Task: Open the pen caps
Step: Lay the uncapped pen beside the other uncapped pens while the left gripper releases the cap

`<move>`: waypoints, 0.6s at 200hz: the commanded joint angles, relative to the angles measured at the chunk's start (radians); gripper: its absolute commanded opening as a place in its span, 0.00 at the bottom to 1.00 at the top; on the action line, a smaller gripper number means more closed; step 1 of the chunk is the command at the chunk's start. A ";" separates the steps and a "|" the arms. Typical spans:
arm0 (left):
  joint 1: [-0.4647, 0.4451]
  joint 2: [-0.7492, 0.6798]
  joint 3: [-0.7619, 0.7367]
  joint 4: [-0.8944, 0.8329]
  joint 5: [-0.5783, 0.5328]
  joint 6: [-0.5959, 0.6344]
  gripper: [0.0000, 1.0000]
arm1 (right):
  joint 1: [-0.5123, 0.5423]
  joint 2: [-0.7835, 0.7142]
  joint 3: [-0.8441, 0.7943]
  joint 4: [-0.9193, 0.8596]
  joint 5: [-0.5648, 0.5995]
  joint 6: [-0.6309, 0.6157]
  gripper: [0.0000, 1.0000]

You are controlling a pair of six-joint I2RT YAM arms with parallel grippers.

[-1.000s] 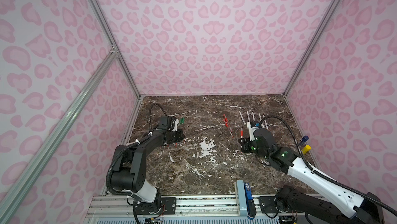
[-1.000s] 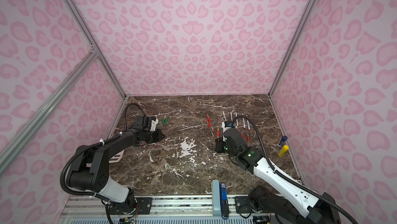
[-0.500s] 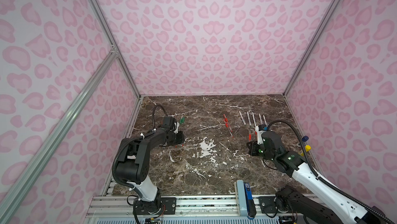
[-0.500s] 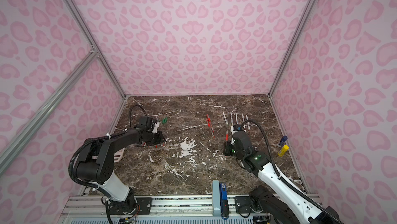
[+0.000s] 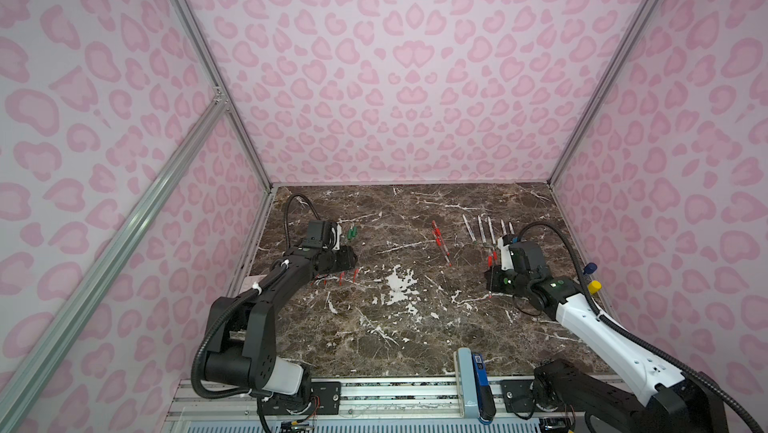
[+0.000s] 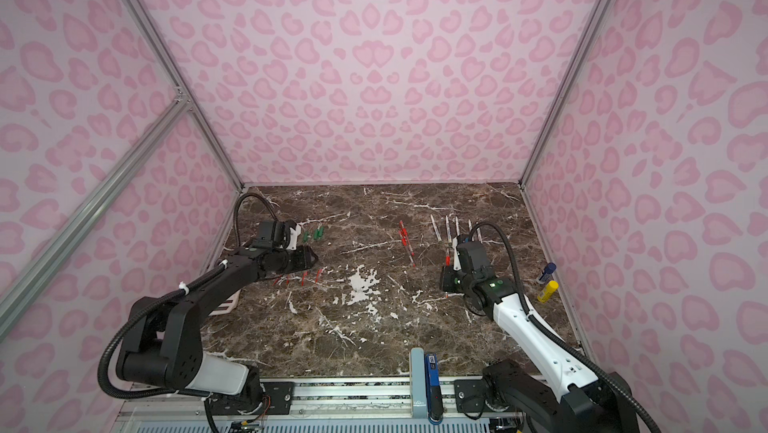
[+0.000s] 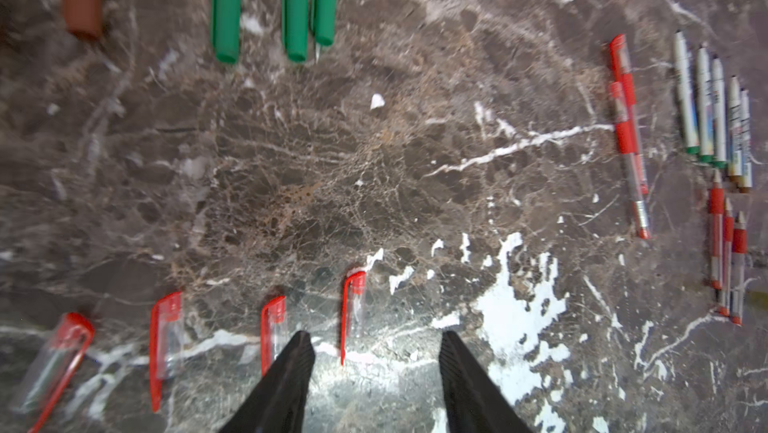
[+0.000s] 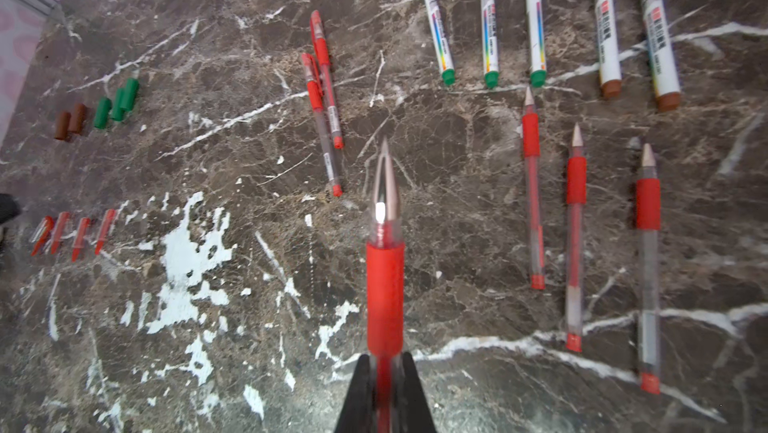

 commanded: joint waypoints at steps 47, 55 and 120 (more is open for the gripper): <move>0.031 -0.286 -0.071 0.066 -0.042 0.225 0.75 | -0.072 0.283 0.135 -0.023 -0.005 -0.151 0.00; 0.047 -0.314 -0.085 0.076 -0.045 0.231 0.76 | -0.075 0.320 0.150 -0.017 0.001 -0.163 0.00; 0.181 -0.419 -0.123 0.097 0.029 0.226 0.92 | -0.089 0.596 0.284 -0.019 0.085 -0.183 0.00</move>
